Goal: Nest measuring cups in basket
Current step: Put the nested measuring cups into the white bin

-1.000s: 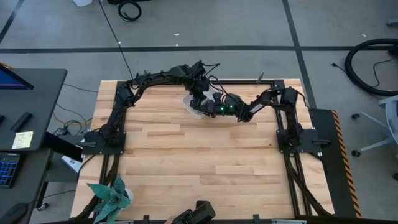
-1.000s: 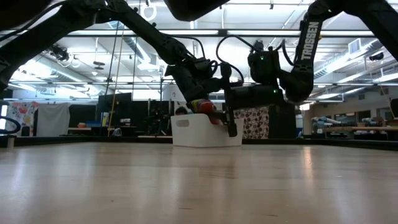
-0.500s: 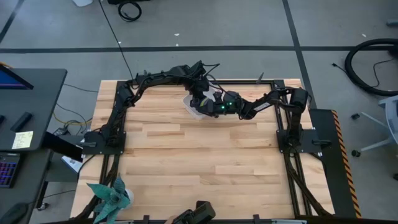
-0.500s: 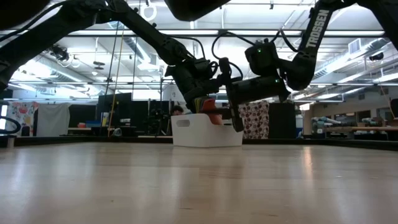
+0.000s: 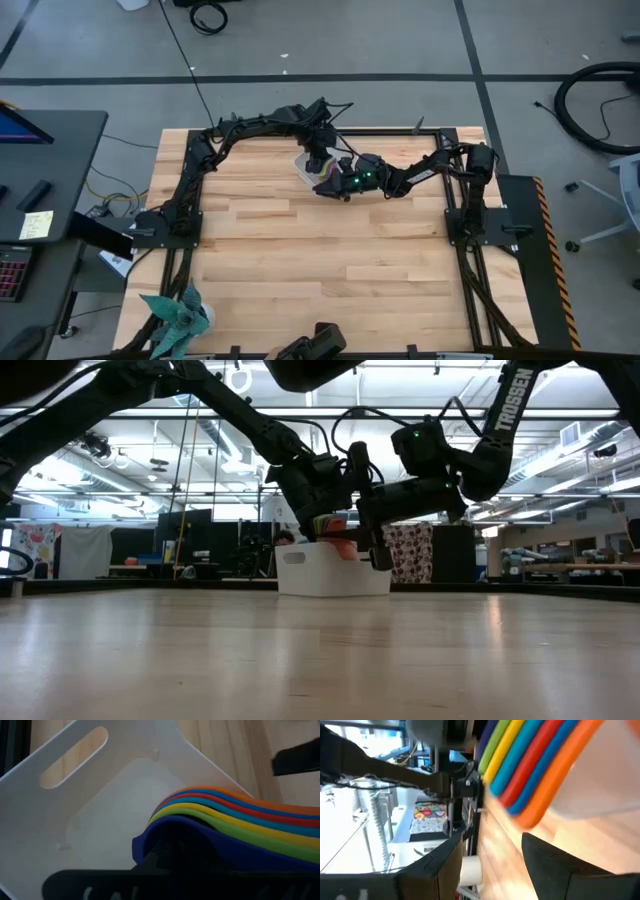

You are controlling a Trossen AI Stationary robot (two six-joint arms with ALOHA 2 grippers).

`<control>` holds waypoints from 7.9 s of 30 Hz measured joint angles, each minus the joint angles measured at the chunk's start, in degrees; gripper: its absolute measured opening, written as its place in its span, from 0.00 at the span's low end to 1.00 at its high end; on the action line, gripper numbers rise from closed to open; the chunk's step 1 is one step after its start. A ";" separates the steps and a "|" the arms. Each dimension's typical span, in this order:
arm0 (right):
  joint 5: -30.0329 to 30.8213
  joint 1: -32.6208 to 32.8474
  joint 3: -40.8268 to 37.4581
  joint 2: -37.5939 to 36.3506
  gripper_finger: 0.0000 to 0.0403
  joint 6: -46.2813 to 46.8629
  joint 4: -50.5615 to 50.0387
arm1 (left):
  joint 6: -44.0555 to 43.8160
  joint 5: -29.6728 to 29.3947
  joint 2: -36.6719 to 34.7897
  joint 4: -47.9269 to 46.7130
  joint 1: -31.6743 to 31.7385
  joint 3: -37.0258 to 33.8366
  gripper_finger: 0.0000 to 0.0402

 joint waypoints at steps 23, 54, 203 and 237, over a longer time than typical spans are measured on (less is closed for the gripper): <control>6.20 5.59 -0.04 -12.52 0.52 -7.20 -28.56 | 1.96 -4.23 -0.07 -0.54 -0.53 0.02 0.02; 5.63 5.08 -0.04 -14.15 0.52 -13.02 -33.14 | 2.60 -13.18 -4.99 -2.57 -4.59 0.44 0.02; -2.07 -23.66 0.00 -14.14 0.52 -46.17 -44.22 | -29.08 -10.04 -7.71 -9.07 0.47 -8.70 0.02; -4.08 -20.18 0.04 -24.59 0.52 -52.91 -45.69 | -26.25 -6.97 -12.57 -15.63 -4.96 -8.76 0.02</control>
